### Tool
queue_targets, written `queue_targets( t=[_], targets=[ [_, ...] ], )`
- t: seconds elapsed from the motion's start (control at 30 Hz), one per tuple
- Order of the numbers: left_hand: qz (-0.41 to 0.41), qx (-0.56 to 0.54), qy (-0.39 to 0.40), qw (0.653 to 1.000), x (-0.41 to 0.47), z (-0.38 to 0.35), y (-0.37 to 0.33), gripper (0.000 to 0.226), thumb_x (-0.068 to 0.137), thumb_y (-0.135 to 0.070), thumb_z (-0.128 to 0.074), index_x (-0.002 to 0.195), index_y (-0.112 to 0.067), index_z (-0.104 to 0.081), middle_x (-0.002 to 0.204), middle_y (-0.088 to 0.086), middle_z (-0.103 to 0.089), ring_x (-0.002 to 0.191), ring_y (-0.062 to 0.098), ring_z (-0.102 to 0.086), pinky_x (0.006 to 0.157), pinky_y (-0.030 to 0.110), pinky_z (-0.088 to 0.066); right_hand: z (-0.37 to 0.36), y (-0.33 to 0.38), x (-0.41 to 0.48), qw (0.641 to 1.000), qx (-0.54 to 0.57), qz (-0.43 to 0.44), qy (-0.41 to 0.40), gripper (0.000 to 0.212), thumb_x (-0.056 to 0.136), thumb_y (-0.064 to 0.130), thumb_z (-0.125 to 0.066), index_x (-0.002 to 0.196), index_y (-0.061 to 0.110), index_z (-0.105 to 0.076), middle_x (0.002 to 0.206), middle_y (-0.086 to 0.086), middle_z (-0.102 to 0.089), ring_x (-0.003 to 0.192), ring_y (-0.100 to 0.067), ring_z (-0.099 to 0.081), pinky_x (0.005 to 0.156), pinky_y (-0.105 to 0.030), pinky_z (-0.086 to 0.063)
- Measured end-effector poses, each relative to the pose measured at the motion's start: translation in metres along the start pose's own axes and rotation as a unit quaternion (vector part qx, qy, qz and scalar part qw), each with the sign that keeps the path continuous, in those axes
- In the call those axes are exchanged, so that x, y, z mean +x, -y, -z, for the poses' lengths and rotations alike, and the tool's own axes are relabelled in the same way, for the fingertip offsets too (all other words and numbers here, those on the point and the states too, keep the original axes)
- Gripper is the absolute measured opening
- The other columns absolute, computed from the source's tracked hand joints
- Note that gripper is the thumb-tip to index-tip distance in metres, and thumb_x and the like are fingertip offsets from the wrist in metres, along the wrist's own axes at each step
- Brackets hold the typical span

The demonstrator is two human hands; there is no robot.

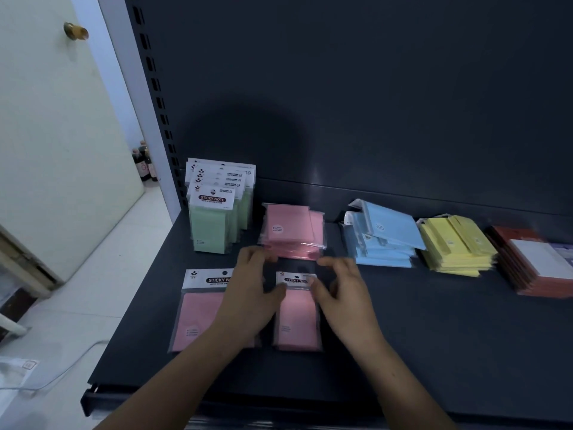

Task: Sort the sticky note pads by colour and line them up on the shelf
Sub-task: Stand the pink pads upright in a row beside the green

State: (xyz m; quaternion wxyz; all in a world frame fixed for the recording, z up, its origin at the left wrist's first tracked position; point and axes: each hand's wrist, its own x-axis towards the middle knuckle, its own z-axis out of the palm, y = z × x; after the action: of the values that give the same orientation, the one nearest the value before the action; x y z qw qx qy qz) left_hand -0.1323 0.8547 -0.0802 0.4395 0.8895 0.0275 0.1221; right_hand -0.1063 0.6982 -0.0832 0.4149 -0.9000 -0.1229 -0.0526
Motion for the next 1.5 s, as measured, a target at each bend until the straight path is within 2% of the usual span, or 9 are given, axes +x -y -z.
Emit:
queue_targets(
  t=[0.2, 0.4, 0.53, 0.63, 0.9, 1.0, 1.17, 1.3, 1.5],
  targets=[
    [0.028, 0.007, -0.022, 0.999, 0.023, 0.000, 0.001, 0.058, 0.081, -0.015, -0.066, 0.133, -0.016, -0.041, 0.121, -0.009, -0.043, 0.125, 0.013, -0.031, 0.095, 0.018, -0.022, -0.006, 0.014, 0.027, 0.991, 0.128, -0.047, -0.005, 0.037, 0.089, 0.010, -0.055, 0.125, 0.020, -0.055, 0.098, 0.010, -0.056, 0.100, -0.017, -0.054, 0.091, -0.029, -0.044],
    [0.046, 0.001, -0.011, 0.999, 0.027, -0.007, 0.004, 0.065, 0.079, -0.018, -0.066, 0.137, -0.026, -0.038, 0.140, -0.013, -0.034, 0.141, 0.015, -0.009, 0.115, 0.038, -0.014, -0.011, 0.020, 0.042, 0.944, 0.295, -0.149, 0.001, 0.034, 0.089, 0.004, -0.055, 0.120, 0.019, -0.058, 0.112, 0.011, -0.060, 0.091, 0.005, -0.056, 0.082, -0.013, -0.043],
    [0.024, -0.063, -0.031, 0.997, 0.024, -0.007, 0.002, 0.054, 0.079, -0.014, -0.067, 0.125, -0.034, -0.047, 0.120, -0.041, -0.028, 0.131, 0.001, -0.025, 0.108, 0.019, -0.020, -0.010, 0.021, 0.039, 0.903, 0.384, -0.190, -0.045, 0.019, 0.087, 0.007, -0.060, 0.098, 0.021, -0.064, 0.103, 0.003, -0.065, 0.092, -0.008, -0.059, 0.079, -0.016, -0.044],
    [0.034, -0.166, -0.078, 0.982, 0.019, -0.005, -0.005, 0.038, 0.079, -0.009, -0.068, 0.099, -0.039, -0.054, 0.109, -0.027, -0.051, 0.102, -0.017, -0.047, 0.087, -0.001, -0.031, -0.010, 0.021, 0.035, 0.874, 0.437, -0.200, -0.073, 0.011, 0.085, 0.008, -0.064, 0.090, 0.018, -0.063, 0.094, -0.006, -0.063, 0.090, -0.016, -0.058, 0.088, -0.030, -0.047],
    [0.127, -0.373, -0.083, 0.915, 0.008, -0.003, -0.020, 0.012, 0.079, -0.001, -0.069, 0.081, -0.011, -0.062, 0.078, 0.003, -0.064, 0.066, 0.005, -0.060, 0.061, 0.014, -0.047, 0.000, 0.013, 0.021, 0.861, 0.469, -0.178, -0.085, 0.028, 0.081, -0.001, -0.065, 0.102, 0.016, -0.058, 0.085, -0.003, -0.056, 0.082, -0.015, -0.054, 0.092, -0.038, -0.044],
    [0.145, -0.374, -0.051, 0.915, 0.005, -0.006, -0.025, 0.022, 0.078, 0.005, -0.066, 0.092, -0.011, -0.059, 0.091, 0.011, -0.065, 0.076, 0.018, -0.060, 0.067, 0.025, -0.050, 0.012, 0.003, 0.009, 0.866, 0.475, -0.153, -0.006, 0.043, 0.081, -0.008, -0.060, 0.116, 0.018, -0.054, 0.108, -0.006, -0.065, 0.094, -0.018, -0.063, 0.085, -0.036, -0.053],
    [0.129, -0.338, 0.040, 0.932, 0.001, -0.022, -0.039, 0.034, 0.080, 0.006, -0.064, 0.095, -0.025, -0.058, 0.085, 0.002, -0.066, 0.066, 0.010, -0.059, 0.059, 0.017, -0.047, 0.038, -0.013, -0.010, 0.882, 0.447, -0.151, 0.001, 0.038, 0.089, -0.004, -0.052, 0.110, 0.027, -0.062, 0.093, 0.000, -0.071, 0.069, -0.015, -0.061, 0.047, -0.022, -0.045],
    [0.107, -0.259, 0.103, 0.954, -0.001, -0.040, -0.046, 0.037, 0.081, -0.006, -0.066, 0.103, -0.033, -0.055, 0.074, 0.008, -0.060, 0.063, 0.012, -0.056, 0.061, 0.024, -0.049, 0.058, -0.031, -0.021, 0.884, 0.433, -0.174, 0.000, 0.026, 0.093, 0.008, -0.051, 0.104, 0.025, -0.067, 0.095, -0.009, -0.070, 0.079, -0.023, -0.062, 0.062, -0.032, -0.049],
    [0.046, -0.179, 0.136, 0.973, 0.002, -0.065, -0.052, 0.037, 0.082, -0.007, -0.066, 0.103, -0.033, -0.051, 0.095, -0.003, -0.059, 0.069, -0.006, -0.057, 0.059, 0.002, -0.041, 0.076, -0.054, -0.028, 0.898, 0.405, -0.174, 0.017, 0.022, 0.094, 0.005, -0.049, 0.108, 0.019, -0.060, 0.093, 0.000, -0.073, 0.077, -0.010, -0.066, 0.061, -0.020, -0.053]
  ],
)
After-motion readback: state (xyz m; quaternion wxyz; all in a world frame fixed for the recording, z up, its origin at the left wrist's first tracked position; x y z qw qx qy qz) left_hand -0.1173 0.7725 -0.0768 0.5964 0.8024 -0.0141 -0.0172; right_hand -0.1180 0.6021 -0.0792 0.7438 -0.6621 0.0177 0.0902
